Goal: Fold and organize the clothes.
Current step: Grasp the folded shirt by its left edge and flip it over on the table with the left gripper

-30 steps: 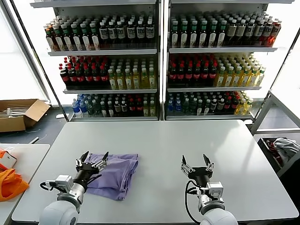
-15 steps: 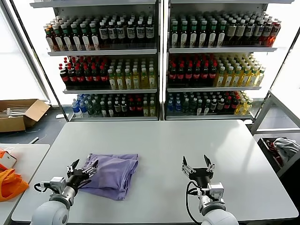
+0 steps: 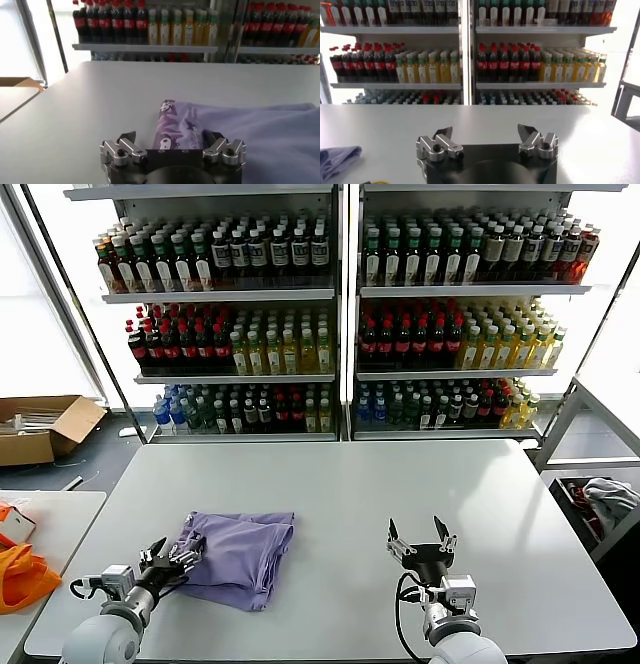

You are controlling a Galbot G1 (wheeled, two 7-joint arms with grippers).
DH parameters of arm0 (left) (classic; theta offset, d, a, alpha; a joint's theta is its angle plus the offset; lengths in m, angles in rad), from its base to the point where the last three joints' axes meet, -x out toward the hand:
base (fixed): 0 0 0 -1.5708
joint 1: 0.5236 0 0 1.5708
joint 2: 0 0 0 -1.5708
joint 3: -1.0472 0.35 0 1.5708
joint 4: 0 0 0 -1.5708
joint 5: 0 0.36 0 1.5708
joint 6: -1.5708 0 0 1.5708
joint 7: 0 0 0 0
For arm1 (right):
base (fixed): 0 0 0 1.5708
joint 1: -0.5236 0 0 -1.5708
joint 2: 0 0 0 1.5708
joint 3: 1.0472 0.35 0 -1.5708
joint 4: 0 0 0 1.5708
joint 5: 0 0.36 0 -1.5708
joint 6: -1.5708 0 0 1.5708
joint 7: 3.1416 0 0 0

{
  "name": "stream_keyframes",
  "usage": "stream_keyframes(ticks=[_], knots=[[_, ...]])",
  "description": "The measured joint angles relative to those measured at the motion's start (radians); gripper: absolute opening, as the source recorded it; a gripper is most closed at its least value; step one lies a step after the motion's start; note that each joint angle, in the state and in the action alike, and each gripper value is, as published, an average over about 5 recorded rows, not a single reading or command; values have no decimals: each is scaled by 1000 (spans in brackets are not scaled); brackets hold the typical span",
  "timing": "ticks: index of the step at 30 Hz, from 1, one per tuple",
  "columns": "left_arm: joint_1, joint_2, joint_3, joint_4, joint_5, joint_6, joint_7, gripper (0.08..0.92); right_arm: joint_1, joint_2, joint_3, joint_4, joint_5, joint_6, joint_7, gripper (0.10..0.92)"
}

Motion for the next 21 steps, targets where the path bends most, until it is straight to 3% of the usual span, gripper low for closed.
stream_keyframes(ticks=[6, 21], knots=[[3, -2, 1, 3, -36, 14, 7, 785, 6, 4, -1, 2, 0, 0, 0, 823], [20, -18, 1, -7, -72, 28, 21, 362, 8, -5, 3, 13, 4, 2, -3, 823]])
